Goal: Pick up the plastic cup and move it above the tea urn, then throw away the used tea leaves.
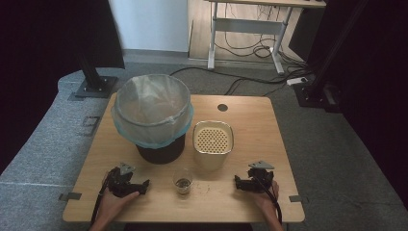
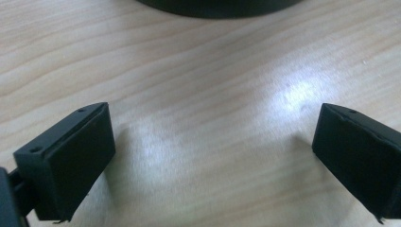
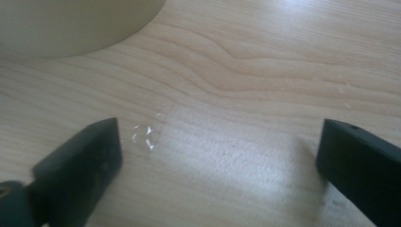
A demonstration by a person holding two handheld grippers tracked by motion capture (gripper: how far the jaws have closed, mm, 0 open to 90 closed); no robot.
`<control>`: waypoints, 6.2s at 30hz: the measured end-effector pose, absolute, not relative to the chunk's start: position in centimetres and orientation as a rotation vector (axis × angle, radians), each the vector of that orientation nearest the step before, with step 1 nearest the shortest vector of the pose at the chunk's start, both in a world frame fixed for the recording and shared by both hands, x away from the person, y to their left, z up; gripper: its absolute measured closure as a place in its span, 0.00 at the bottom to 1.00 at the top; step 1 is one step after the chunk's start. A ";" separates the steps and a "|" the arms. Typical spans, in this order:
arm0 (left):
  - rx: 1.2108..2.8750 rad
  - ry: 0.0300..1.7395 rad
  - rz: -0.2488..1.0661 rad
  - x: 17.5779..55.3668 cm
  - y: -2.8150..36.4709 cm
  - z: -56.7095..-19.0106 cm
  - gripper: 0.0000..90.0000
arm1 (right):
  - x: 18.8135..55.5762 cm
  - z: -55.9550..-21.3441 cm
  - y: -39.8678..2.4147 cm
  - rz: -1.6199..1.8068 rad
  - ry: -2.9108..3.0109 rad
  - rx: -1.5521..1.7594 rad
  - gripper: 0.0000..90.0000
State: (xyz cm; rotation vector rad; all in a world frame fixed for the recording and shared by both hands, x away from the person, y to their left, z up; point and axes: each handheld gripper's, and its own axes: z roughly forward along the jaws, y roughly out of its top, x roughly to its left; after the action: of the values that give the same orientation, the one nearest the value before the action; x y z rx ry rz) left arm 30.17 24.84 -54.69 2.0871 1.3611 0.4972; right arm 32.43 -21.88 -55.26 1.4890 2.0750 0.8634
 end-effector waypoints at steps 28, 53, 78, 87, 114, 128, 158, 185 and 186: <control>2.079 1.216 0.462 28.3 24.5 -53.4 0.09 | 26.6 -53.1 -8.6 1.460 2.315 0.907 0.20; 2.077 1.254 0.438 28.6 24.8 -53.7 0.10 | 28.1 -48.9 -8.6 1.620 2.164 0.822 0.42; 2.093 1.272 0.394 28.9 24.9 -54.0 0.12 | 34.4 -37.8 -18.2 1.571 1.873 0.962 0.43; 2.097 1.274 0.390 28.9 25.0 -54.0 0.13 | 37.3 -38.2 -17.3 1.475 1.879 0.959 0.43; 2.115 1.269 0.395 29.1 25.0 -54.1 0.13 | 40.1 -37.1 -14.7 0.764 1.932 0.506 0.43; 2.114 1.270 0.395 29.2 25.0 -54.1 0.13 | 40.7 -38.2 -13.3 0.426 1.907 0.235 0.43; 2.119 1.274 0.398 29.3 25.1 -54.1 0.12 | 40.0 -41.4 -10.3 -0.211 1.668 -0.401 0.44; 2.122 1.285 0.405 29.4 25.2 -54.1 0.11 | 39.8 -42.1 -9.0 -0.321 1.582 -0.518 0.44; 2.123 1.285 0.405 29.4 25.2 -54.1 0.11 | 39.6 -42.6 -8.8 -0.343 1.592 -0.557 0.44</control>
State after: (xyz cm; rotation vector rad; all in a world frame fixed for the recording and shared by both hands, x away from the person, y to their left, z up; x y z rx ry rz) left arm 29.40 25.18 -54.10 2.1233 1.2848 0.4045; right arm 39.64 -8.84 -42.64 -0.5569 1.5917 -0.3432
